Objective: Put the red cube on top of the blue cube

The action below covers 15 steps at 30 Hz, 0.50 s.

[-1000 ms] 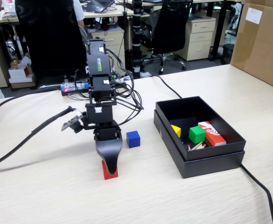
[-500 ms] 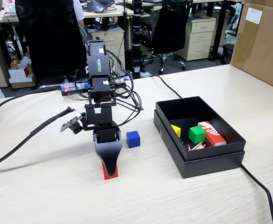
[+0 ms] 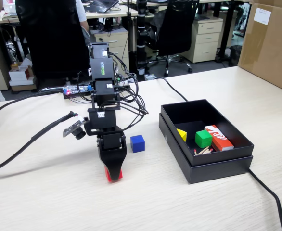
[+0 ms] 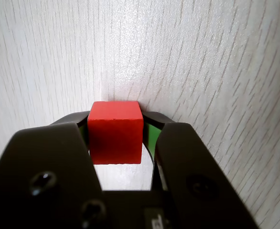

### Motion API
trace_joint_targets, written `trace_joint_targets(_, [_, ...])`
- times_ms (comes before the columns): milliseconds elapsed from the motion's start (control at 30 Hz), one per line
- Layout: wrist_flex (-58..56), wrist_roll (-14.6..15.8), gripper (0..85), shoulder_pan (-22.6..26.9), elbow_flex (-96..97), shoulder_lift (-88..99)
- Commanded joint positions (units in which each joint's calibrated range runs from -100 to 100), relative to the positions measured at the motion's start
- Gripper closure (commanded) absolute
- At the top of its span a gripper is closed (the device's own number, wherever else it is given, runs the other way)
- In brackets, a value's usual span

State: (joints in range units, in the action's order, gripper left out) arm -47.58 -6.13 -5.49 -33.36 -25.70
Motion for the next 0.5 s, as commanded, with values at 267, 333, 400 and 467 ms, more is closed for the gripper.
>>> trace_joint_targets(267, [-0.58, 2.20, 85.0, 0.88, 13.87, 27.13])
trace_joint_targets(333, [-0.58, 2.98, 85.0, 1.27, 17.50, 32.87])
trace_joint_targets(400, [-0.58, 3.57, 85.0, 1.56, 19.67, 37.00])
trace_joint_targets(467, [-0.58, 4.35, 85.0, 1.86, 21.58, 41.59])
